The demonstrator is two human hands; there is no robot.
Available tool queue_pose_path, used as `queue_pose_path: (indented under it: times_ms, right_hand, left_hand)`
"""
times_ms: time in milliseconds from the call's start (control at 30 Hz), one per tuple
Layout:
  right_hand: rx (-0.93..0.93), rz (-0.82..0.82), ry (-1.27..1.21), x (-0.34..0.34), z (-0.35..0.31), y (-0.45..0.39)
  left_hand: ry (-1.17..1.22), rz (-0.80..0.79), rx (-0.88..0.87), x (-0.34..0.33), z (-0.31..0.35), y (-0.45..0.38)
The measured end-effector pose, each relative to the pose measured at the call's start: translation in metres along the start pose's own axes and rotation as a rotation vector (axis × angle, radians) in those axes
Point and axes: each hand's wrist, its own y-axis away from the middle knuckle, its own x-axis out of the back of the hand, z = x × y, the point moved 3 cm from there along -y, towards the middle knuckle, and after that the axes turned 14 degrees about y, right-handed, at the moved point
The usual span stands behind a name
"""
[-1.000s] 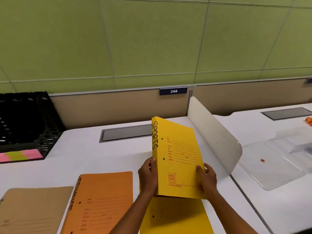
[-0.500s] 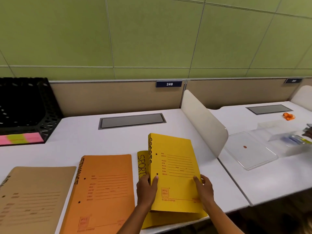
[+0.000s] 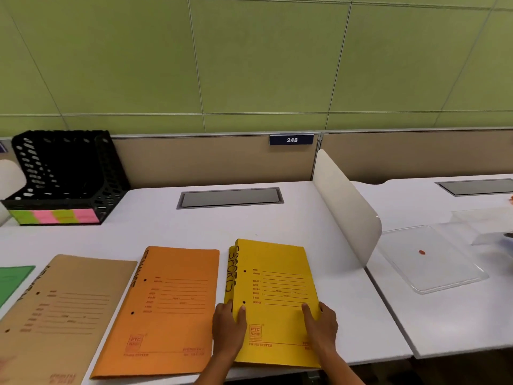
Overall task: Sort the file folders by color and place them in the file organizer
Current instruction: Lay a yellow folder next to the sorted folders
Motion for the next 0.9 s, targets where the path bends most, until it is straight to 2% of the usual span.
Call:
queue_pose_path:
  times_ms: [167,500,900]
  right_hand:
    - [0.085,-0.067,0.160,0.000,-0.001,0.001]
    - [0.254,-0.123,0.376,0.002,0.007,0.010]
    - [0.376,-0.035,0.577,-0.007,0.005,0.031]
  left_hand:
    - [-0.111,-0.067,0.112,-0.003,-0.010,0.006]
    - [-0.096,-0.074,0.183,-0.020,-0.012,0.036]
    - [-0.216,-0.105,0.099,0.004,-0.017,0.073]
